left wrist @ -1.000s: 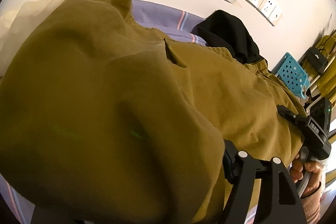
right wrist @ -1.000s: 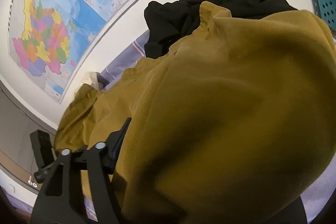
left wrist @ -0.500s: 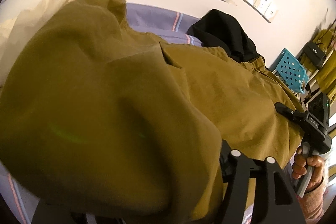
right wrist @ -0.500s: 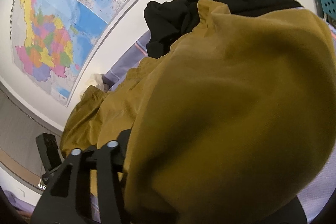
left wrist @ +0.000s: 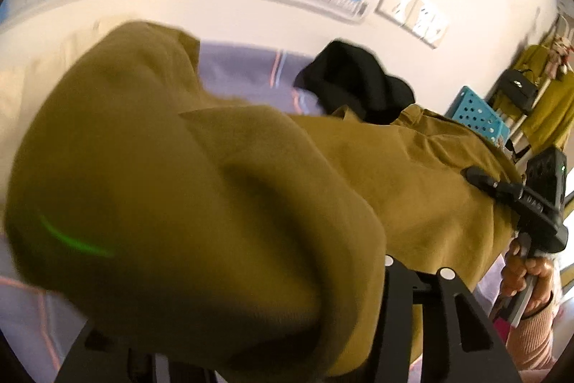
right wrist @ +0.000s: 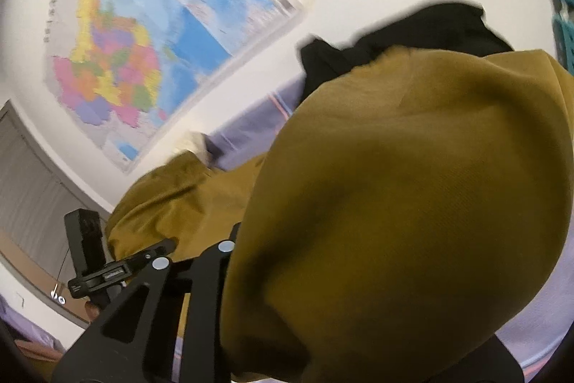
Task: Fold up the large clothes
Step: 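Lift the olive shirt bundle with both tools and carry it toward the cream garment, then lower the olive shirt onto the cream and pink garment stack with both tools, then open both tools and pull them back from the stacked olive shirt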
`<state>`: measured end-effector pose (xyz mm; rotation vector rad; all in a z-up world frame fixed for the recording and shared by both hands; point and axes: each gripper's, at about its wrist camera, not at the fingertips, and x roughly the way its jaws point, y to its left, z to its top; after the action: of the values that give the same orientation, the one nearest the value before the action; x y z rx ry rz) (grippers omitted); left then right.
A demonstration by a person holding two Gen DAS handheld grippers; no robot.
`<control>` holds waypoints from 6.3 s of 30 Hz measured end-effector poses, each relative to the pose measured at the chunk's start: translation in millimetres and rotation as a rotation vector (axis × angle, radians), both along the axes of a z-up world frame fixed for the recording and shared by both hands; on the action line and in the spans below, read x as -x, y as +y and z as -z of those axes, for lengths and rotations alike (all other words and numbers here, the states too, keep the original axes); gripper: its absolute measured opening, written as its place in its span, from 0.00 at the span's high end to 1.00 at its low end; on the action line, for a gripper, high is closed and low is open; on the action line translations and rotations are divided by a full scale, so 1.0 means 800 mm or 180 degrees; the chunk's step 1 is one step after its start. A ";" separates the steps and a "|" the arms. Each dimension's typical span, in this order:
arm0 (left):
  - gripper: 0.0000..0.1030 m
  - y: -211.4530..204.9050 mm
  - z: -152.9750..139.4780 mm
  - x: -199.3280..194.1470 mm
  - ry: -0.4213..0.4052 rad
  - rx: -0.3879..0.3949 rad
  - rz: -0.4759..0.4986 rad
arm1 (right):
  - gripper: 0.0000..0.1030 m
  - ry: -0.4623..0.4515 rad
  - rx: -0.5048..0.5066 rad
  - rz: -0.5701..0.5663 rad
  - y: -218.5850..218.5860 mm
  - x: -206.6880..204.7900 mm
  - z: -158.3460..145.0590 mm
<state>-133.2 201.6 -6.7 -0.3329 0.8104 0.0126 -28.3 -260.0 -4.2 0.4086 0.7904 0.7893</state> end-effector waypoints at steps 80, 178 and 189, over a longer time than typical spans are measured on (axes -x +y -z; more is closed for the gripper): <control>0.20 0.531 -0.020 0.162 0.0299 -0.0991 -0.2574 | 0.78 -0.0421 0.0756 -0.1557 0.499 -0.026 -0.022; 0.07 0.211 -0.018 0.126 -0.0242 -0.1051 -0.1751 | 0.06 -0.1100 0.0829 -0.1911 0.487 0.080 -0.028; 0.07 0.189 -0.021 0.142 -0.0415 -0.1176 -0.1897 | 0.06 -0.1168 0.0807 -0.1849 0.466 0.095 -0.028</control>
<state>-246.9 352.9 10.3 -0.2112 0.5415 0.6838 -104.3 112.4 18.5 -0.2078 0.6532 1.2434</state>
